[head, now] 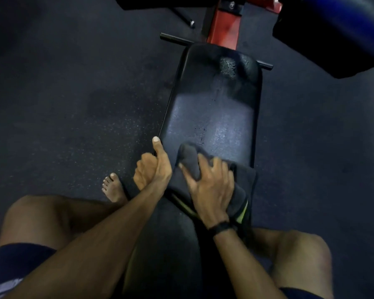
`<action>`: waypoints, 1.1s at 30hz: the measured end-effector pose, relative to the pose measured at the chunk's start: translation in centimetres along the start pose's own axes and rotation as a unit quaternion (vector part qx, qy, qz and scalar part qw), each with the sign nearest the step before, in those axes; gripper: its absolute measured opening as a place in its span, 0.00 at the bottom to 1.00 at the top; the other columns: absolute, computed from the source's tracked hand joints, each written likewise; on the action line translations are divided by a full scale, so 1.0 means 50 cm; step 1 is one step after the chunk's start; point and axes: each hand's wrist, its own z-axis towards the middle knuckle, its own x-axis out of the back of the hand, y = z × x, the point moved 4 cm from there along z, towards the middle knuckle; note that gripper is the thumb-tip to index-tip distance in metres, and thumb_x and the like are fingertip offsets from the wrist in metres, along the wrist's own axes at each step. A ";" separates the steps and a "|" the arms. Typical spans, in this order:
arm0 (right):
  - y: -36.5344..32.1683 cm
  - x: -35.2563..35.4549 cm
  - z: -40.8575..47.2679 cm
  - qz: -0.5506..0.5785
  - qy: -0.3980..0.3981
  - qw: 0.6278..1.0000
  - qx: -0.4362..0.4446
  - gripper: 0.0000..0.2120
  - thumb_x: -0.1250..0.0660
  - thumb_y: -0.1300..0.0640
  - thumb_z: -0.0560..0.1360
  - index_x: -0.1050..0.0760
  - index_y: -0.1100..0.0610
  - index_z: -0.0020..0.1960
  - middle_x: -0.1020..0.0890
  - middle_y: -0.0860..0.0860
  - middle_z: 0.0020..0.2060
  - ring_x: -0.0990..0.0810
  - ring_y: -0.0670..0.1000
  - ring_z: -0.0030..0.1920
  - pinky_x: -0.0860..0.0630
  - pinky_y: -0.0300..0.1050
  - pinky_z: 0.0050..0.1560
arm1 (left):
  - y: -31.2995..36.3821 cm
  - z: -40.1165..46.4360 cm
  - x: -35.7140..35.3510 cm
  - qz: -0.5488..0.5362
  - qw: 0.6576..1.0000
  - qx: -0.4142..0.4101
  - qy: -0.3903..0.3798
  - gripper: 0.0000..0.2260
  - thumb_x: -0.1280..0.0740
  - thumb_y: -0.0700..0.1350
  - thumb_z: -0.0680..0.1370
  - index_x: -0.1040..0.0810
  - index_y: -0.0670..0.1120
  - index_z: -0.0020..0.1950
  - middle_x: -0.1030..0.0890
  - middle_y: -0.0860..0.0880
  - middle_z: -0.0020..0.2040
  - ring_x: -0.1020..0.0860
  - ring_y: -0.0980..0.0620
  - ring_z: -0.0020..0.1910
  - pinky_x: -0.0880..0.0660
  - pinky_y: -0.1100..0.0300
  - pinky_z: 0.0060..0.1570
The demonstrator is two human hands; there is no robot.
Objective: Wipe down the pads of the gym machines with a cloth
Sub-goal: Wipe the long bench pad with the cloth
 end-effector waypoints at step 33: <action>-0.153 0.005 -0.189 0.017 -0.056 0.998 0.035 0.20 0.31 0.39 0.72 0.22 0.49 0.58 0.23 0.52 0.44 0.25 0.56 0.43 0.28 0.52 0.43 | -0.044 0.051 0.077 -0.407 0.884 0.082 -0.214 0.42 0.58 0.71 0.79 0.34 0.42 0.77 0.27 0.35 0.70 0.26 0.40 0.61 0.30 0.46 0.60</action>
